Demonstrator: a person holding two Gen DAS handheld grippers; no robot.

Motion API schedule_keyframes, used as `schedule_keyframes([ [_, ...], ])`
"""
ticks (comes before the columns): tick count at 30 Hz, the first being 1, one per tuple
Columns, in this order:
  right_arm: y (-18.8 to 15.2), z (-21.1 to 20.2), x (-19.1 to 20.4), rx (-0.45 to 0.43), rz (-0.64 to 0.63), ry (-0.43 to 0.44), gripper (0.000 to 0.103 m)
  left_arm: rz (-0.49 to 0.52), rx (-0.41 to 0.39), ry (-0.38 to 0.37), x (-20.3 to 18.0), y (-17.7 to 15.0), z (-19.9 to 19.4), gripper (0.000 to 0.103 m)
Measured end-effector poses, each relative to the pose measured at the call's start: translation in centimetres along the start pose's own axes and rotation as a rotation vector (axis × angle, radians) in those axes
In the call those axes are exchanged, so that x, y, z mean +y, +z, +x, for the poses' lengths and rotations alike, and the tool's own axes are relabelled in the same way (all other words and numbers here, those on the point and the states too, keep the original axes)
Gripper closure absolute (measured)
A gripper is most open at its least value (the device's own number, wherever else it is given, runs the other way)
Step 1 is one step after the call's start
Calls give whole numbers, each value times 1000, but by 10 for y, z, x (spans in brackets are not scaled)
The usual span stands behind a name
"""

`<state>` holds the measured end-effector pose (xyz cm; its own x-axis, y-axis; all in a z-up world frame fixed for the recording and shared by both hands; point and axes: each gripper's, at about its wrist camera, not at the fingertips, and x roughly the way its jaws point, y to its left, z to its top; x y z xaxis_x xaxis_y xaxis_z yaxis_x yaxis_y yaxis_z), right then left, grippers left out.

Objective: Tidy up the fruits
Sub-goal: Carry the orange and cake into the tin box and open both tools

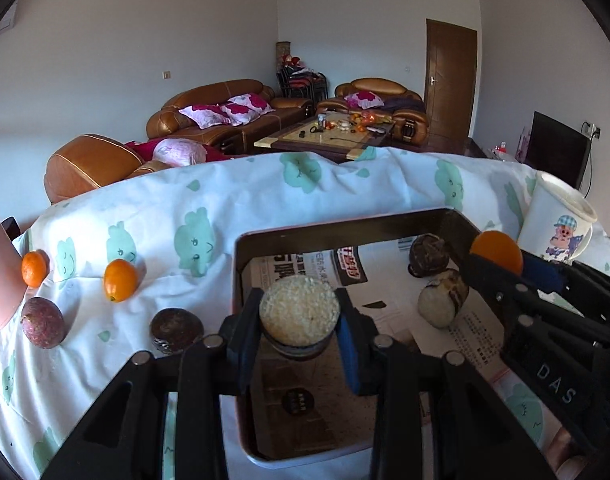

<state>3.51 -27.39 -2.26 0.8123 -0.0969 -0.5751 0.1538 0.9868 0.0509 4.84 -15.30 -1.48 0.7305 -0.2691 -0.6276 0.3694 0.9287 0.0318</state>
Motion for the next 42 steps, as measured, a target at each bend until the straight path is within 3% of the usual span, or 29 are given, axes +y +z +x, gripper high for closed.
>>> schedule_keyframes([
  [8, -5, 13, 0, 62, 16, 49, 65, 24, 58, 30, -6, 1, 12, 67],
  [19, -6, 15, 1, 82, 47, 72, 63, 32, 58, 40, -7, 2, 13, 64],
  [21, -6, 13, 1, 69, 54, 80, 58, 39, 53, 41, -8, 1, 12, 61],
  [22, -6, 11, 0, 59, 62, 81, 54, 43, 45, 45, -9, 1, 10, 53],
  [23, -5, 9, -2, 46, 72, 83, 50, 49, 32, 48, -9, 1, 7, 37],
  [24, -4, 5, -4, 27, 87, 89, 39, 58, 14, 33, -12, 0, 4, 33],
  [25, -3, 1, -7, 1, 106, 92, 30, 70, -13, 35, -14, -1, -2, 20],
  [27, -1, -8, -12, -55, 139, 84, 25, 76, -84, 87, -18, -2, -16, 1],
  [30, 2, -18, -19, -118, 170, 61, 23, 76, -152, 86, -16, -4, -30, 0],
  [42, 0, -23, -22, -185, 168, 21, 23, -22, -139, 151, 17, -6, -31, 0],
])
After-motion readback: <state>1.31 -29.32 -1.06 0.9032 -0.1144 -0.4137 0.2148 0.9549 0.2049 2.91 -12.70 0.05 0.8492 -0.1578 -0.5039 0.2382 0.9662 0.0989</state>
